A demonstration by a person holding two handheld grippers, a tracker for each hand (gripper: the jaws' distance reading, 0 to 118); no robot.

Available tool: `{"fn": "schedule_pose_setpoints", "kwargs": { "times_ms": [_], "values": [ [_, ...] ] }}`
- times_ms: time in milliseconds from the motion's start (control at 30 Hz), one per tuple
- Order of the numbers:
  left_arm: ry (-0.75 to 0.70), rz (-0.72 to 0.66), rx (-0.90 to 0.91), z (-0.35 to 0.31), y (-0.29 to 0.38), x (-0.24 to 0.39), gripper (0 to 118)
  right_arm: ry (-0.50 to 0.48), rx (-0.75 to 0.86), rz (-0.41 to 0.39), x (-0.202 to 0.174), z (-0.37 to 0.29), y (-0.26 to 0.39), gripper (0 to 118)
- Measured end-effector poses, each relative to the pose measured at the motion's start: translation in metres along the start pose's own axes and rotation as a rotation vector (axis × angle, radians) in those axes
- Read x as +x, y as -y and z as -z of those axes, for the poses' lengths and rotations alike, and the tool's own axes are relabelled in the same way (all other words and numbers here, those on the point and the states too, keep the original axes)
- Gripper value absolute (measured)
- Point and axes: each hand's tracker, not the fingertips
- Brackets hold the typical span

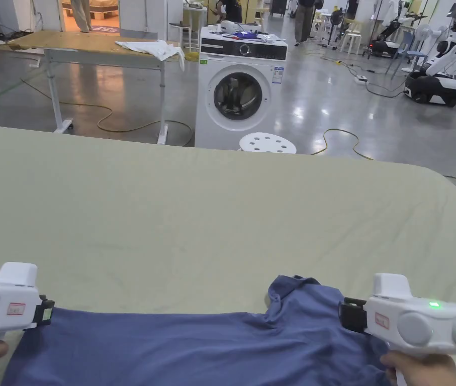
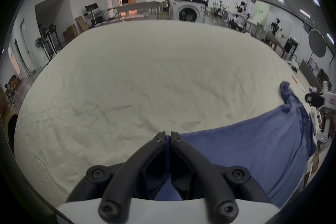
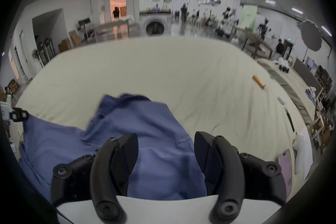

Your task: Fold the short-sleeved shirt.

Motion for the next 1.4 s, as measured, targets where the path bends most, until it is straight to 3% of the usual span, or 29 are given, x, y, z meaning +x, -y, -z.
{"fn": "schedule_pose_setpoints", "kwargs": {
  "times_ms": [100, 233, 300, 333, 400, 467, 533, 800, 1167, 1400],
  "values": [
    [0.020, -0.039, 0.068, -0.019, 0.003, -0.001, 0, -0.002, -0.113, -0.040, 0.013, 0.038, -0.007, 69],
    [0.024, -0.057, 0.115, -0.035, 0.010, -0.001, 0, -0.033, -0.200, 0.040, 0.028, 0.069, -0.011, 61],
    [0.021, -0.060, 0.124, -0.038, 0.014, -0.002, 0, -0.035, -0.217, 0.043, 0.031, 0.075, -0.014, 55],
    [0.018, -0.061, 0.125, -0.038, 0.015, -0.002, 0, -0.036, -0.211, 0.030, 0.029, 0.073, -0.015, 47],
    [0.009, -0.058, 0.121, -0.037, 0.017, -0.001, 0, -0.013, -0.189, -0.034, 0.025, 0.070, -0.018, 16],
    [0.007, -0.058, 0.121, -0.036, 0.019, -0.002, 0, -0.012, -0.179, -0.075, 0.020, 0.069, -0.017, 9],
    [0.002, -0.058, 0.122, -0.036, 0.020, 0.000, 0, -0.032, -0.181, -0.064, 0.020, 0.067, -0.013, 5],
    [0.009, -0.076, 0.172, -0.058, 0.025, 0.001, 0, -0.076, -0.056, 0.048, 0.032, -0.002, -0.006, 3],
    [0.055, -0.083, 0.292, -0.125, 0.068, -0.017, 0, -0.099, 0.054, -0.039, 0.040, -0.135, 0.032, 3],
    [0.122, -0.104, 0.259, -0.147, 0.105, -0.032, 0, -0.070, 0.018, -0.094, 0.036, -0.186, 0.086, 3]
  ]
}}
